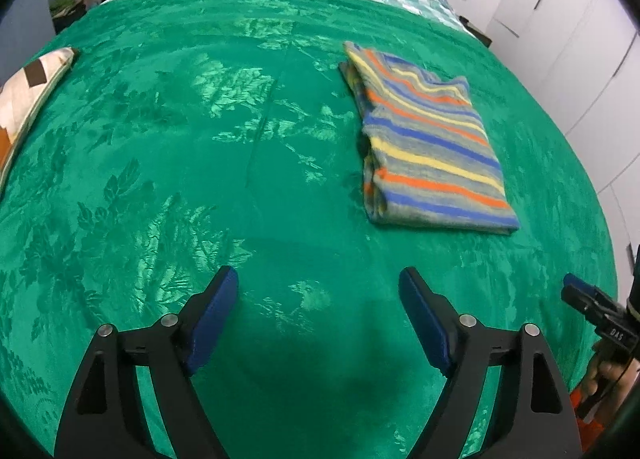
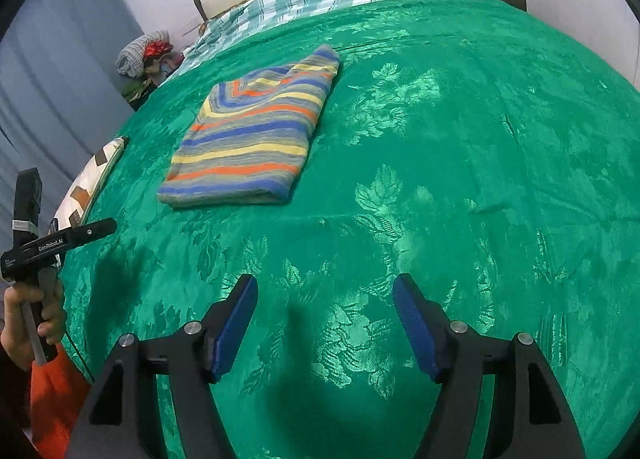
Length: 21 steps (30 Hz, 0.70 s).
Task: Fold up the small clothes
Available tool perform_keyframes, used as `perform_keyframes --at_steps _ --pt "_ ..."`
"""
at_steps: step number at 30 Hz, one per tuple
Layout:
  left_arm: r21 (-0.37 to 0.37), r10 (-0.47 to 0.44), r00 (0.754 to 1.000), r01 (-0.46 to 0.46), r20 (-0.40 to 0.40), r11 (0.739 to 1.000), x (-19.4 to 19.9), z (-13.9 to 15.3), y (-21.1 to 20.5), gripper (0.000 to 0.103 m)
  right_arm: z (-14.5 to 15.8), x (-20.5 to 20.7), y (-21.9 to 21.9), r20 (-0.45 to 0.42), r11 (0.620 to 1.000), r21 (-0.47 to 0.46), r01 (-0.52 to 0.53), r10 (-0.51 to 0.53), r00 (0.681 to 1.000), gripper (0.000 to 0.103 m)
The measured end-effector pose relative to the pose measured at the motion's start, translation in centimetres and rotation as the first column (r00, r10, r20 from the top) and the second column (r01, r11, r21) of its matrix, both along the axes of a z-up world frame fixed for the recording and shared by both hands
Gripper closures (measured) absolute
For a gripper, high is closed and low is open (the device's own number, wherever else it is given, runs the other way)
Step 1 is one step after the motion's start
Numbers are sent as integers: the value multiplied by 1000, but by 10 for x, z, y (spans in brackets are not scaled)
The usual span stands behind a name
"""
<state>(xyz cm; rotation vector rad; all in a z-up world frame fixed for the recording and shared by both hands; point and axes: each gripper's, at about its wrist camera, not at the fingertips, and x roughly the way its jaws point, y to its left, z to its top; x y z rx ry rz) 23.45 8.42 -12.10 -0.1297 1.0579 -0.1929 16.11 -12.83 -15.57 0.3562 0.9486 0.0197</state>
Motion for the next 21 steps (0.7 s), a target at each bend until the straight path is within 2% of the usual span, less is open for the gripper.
perform_keyframes --at_steps 12,18,21 --pt "6 -27 1000 27 -16 1000 10 -4 -9 19 -3 2 -3 2 999 33 4 -4 1000 33" --pt "14 -18 1000 19 -24 1000 24 -4 2 19 -4 10 -1 -9 998 52 -25 26 1000 33" --pt "-38 15 1000 -15 -14 999 47 6 15 19 4 28 -8 15 997 73 -40 39 999 33"
